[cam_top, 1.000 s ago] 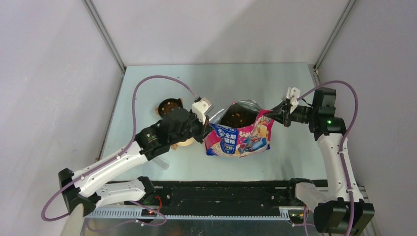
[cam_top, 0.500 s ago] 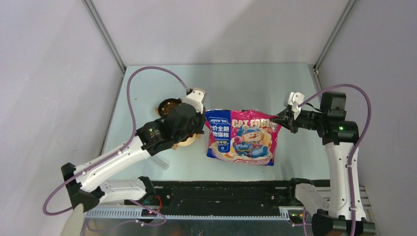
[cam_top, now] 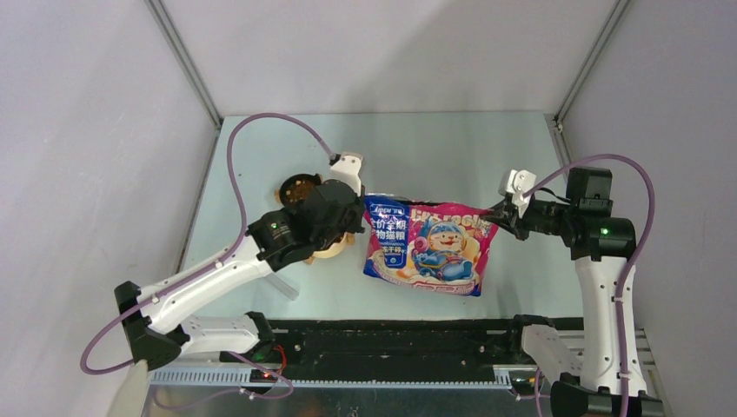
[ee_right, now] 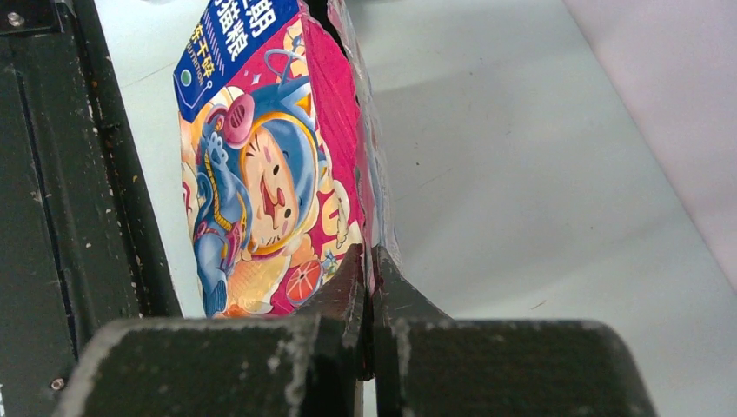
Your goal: Serve the pet food
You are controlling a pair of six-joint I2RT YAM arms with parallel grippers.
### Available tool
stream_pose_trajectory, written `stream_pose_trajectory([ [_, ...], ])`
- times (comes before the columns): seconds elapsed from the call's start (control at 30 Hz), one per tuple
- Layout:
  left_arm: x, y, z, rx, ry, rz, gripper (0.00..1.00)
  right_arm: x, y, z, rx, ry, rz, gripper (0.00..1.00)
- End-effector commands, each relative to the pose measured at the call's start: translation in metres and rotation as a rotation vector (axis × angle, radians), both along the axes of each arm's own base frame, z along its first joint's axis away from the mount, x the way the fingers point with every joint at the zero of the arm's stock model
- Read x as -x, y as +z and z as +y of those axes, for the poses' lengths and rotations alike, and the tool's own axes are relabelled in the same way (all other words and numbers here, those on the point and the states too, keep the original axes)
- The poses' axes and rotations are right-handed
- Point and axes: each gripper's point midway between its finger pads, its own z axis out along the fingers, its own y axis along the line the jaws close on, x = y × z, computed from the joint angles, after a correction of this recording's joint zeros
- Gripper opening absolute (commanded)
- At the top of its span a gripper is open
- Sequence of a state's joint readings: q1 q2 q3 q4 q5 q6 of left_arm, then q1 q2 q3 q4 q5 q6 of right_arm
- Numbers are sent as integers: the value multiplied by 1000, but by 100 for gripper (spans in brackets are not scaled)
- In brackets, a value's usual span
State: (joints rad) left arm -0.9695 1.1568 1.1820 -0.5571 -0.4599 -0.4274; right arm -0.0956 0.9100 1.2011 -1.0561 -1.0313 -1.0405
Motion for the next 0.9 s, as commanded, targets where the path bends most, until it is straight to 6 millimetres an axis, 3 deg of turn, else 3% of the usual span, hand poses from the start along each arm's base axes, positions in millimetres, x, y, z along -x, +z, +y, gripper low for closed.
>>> stream_pose_trajectory([
  [0.0,-21,47,51,-9,198,-147,0,-7,58,-7,70,7,-335,0],
  [0.2,0,43,12,28,-96,-146,3,5,47,1,107,95,-358,0],
  [0.27,9,46,2,34,-197,-169,18,7,49,5,99,111,-367,0],
  [0.33,16,49,-8,33,-297,-200,56,7,53,8,80,116,-367,0],
  [0.37,18,50,-10,12,-338,-223,65,6,54,9,72,115,-367,0],
  [0.4,22,52,-16,19,-386,-235,83,4,58,9,60,107,-373,0],
  [0.47,25,56,-22,-6,-449,-268,97,3,60,10,49,104,-372,0],
  [0.63,27,55,-36,-135,-609,-334,99,3,60,13,36,112,-368,0],
  [0.7,35,45,-50,-205,-745,-332,99,1,63,13,25,102,-365,0],
  [0.73,37,52,-56,-230,-786,-370,99,0,65,13,17,91,-360,0],
  [0.87,44,48,-77,-340,-916,-374,99,-2,67,12,9,80,-359,0],
])
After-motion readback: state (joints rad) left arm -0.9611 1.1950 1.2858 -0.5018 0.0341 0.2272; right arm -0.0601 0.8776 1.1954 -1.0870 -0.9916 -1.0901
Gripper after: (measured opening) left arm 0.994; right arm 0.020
